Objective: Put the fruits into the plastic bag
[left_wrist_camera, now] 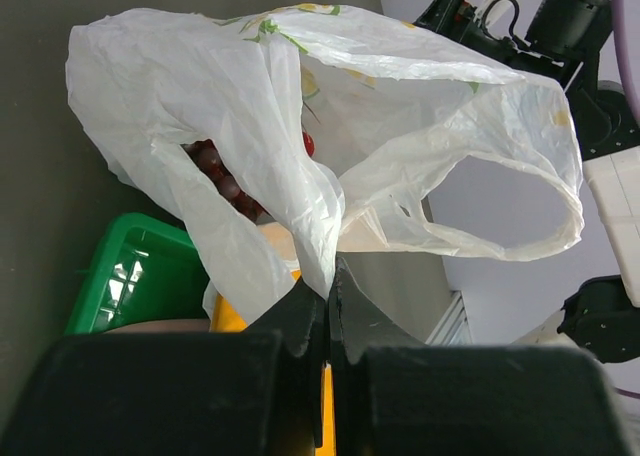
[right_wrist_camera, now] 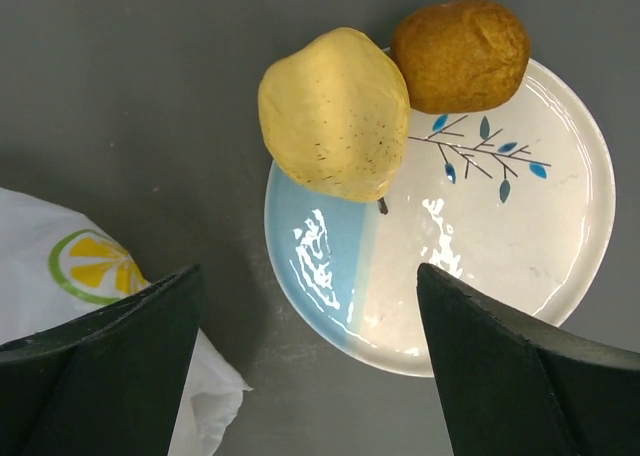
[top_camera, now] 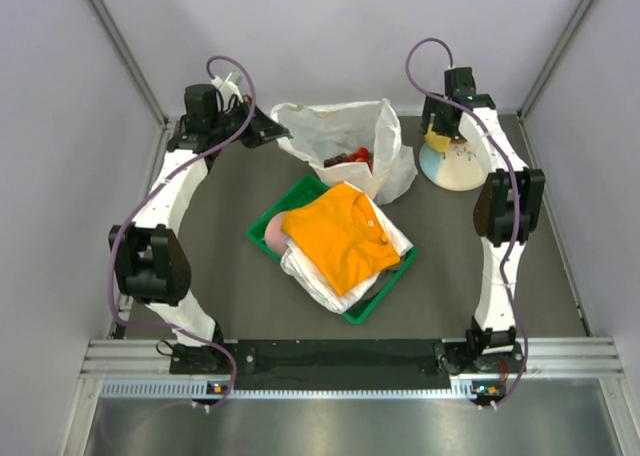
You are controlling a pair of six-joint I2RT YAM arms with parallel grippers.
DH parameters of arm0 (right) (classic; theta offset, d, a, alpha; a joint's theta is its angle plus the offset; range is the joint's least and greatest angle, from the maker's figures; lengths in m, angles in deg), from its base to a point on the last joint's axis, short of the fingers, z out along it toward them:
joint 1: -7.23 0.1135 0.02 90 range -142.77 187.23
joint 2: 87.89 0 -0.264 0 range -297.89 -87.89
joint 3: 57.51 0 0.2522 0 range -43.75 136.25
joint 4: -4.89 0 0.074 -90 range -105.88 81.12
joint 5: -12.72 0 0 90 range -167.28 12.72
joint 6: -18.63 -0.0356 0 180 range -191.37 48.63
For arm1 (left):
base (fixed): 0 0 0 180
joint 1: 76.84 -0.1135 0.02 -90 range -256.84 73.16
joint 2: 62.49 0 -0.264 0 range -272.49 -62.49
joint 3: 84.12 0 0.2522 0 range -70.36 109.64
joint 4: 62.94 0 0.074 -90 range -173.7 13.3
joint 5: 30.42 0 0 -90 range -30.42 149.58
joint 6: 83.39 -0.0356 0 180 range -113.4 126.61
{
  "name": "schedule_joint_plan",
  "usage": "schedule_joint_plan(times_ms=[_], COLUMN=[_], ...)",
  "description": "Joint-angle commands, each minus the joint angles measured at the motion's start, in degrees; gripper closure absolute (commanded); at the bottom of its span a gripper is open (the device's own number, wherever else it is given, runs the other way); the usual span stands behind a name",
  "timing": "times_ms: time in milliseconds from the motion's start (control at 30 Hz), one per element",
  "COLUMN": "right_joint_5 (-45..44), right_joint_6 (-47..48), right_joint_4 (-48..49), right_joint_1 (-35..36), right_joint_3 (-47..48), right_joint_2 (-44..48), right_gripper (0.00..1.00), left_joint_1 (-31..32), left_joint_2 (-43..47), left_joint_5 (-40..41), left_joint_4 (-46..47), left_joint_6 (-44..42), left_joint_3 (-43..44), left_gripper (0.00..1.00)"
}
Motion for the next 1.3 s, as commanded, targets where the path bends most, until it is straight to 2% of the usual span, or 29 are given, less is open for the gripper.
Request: schedule_joint_plan(times_ms=[0, 400, 900, 1267], right_joint_5=[-1.5, -1.2, -1.5, -1.0], right_joint_6=[0.9, -0.5, -2.6, -3.0], right_joint_4=[1.2, 3.2, 7.7, 7.0], right_joint_1=[-0.6, -1.7, -2.2, -2.2], right_joint_3=[4.1, 7.3, 8.9, 12.5], right_joint_2=[-2.5, -6.4, -10.6, -14.1], right_gripper=[0.13, 0.09, 0.09, 0.09], left_joint_1=[-0.1, -0.1, -0.5, -0.6], left_joint_2=[-1.0, -2.9, -4.5, -6.0], left_joint_5=[0.4, 0.0, -0.8, -1.6], left_joint_4=[0.5, -0.4, -1.6, -3.2], left_joint_6=[-0.9, -1.0, -1.2, -1.8], left_joint_3=[2.7, 4.5, 5.9, 8.1], left_gripper=[1.00, 1.00, 1.00, 1.00])
